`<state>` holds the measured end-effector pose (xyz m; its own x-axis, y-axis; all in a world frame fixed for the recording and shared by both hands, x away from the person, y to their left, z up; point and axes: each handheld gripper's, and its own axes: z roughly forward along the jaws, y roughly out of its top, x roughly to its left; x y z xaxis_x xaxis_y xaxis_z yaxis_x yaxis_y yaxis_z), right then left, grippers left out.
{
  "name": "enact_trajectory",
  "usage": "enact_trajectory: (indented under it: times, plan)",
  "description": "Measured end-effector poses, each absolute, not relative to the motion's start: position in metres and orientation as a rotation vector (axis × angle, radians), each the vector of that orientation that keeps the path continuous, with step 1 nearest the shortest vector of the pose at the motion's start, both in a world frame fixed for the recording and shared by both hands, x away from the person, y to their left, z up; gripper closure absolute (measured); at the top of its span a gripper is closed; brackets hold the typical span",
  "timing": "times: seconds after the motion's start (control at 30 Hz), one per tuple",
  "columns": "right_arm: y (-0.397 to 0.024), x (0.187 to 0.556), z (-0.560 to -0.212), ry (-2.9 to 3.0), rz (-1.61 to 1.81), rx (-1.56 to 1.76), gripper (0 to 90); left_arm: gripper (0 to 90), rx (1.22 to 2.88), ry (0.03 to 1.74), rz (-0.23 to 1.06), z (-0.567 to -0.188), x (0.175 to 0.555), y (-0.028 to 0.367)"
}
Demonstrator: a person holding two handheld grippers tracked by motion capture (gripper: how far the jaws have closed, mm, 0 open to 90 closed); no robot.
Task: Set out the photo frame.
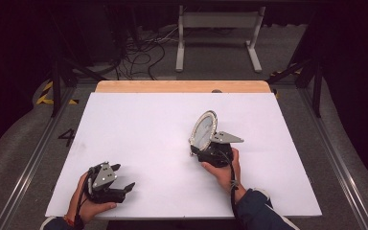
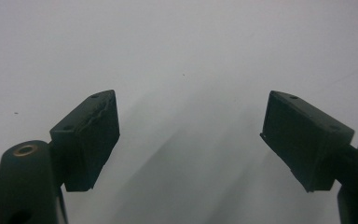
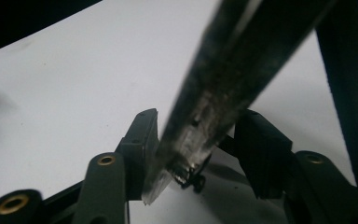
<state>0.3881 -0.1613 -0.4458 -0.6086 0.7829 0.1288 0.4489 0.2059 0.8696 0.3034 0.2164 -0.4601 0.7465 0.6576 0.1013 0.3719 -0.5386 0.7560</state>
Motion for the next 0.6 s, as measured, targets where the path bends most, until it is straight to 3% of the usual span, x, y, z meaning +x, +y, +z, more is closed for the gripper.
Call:
enact_trajectory:
  times: [0.6]
  plan:
    - [-0.1603,0.3896,-0.4464,2.119,1.373,1.208,56.2,18.6,2.209,0.758,0.474,-0.4621,0.3033,0.2156]
